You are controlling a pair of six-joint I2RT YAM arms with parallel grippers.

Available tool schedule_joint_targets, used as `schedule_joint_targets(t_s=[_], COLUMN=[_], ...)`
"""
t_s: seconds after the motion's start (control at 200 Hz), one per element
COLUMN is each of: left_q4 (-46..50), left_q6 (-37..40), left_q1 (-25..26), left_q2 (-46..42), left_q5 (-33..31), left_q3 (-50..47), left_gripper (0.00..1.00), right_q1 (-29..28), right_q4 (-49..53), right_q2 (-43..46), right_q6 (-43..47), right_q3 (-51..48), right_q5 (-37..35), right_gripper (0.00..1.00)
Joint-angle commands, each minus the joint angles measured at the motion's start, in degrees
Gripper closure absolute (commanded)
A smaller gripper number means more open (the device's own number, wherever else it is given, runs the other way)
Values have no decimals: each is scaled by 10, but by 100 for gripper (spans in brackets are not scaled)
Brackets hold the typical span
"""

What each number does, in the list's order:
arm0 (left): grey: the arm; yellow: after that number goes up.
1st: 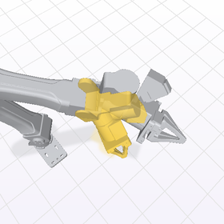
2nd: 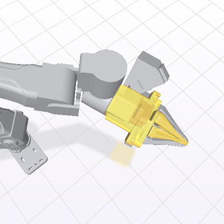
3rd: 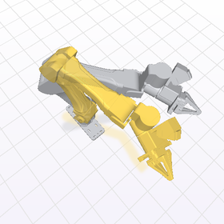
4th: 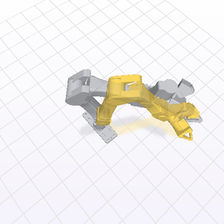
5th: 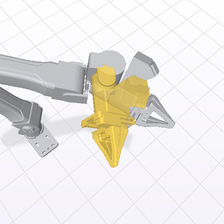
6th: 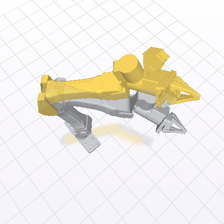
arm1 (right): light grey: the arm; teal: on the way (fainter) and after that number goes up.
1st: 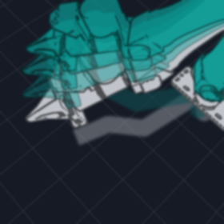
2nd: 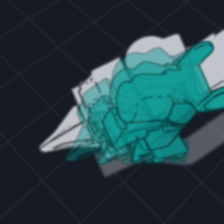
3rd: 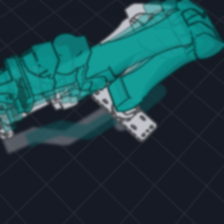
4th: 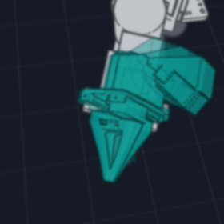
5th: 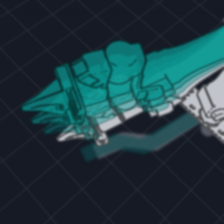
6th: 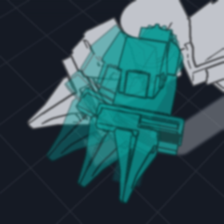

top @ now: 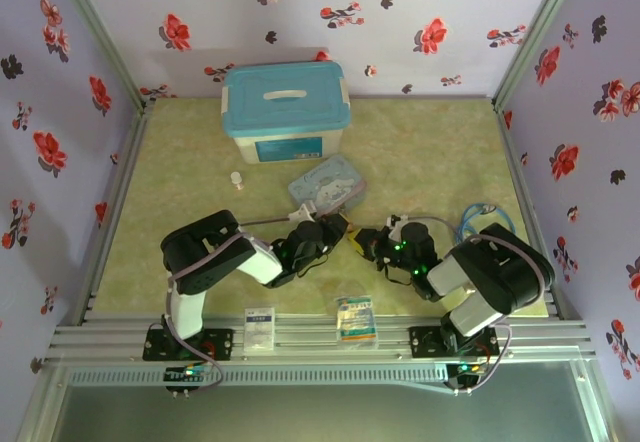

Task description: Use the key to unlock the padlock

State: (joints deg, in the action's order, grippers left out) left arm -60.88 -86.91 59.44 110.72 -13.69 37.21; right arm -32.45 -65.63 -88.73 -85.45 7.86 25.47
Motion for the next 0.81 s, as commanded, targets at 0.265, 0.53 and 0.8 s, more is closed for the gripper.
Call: schedule_joint_targets(t_s=[0.265,0.53,0.8], left_q4=[-39,-9,0], left_q6=[-4,15,22], left_q1=[20,9,8], left_q2=[-22,-36,-59], left_q5=[51,42,33], left_q3=[-25,-39,-62], left_gripper=[100,100,100], right_q1=[-41,-47,-159], right_q4=[579,887,920], right_q2=[263,320,241], right_q6=[316,540,614], right_q3=[134,230,316], right_q5=[-125,-209,-285], right_gripper=[62,52,55])
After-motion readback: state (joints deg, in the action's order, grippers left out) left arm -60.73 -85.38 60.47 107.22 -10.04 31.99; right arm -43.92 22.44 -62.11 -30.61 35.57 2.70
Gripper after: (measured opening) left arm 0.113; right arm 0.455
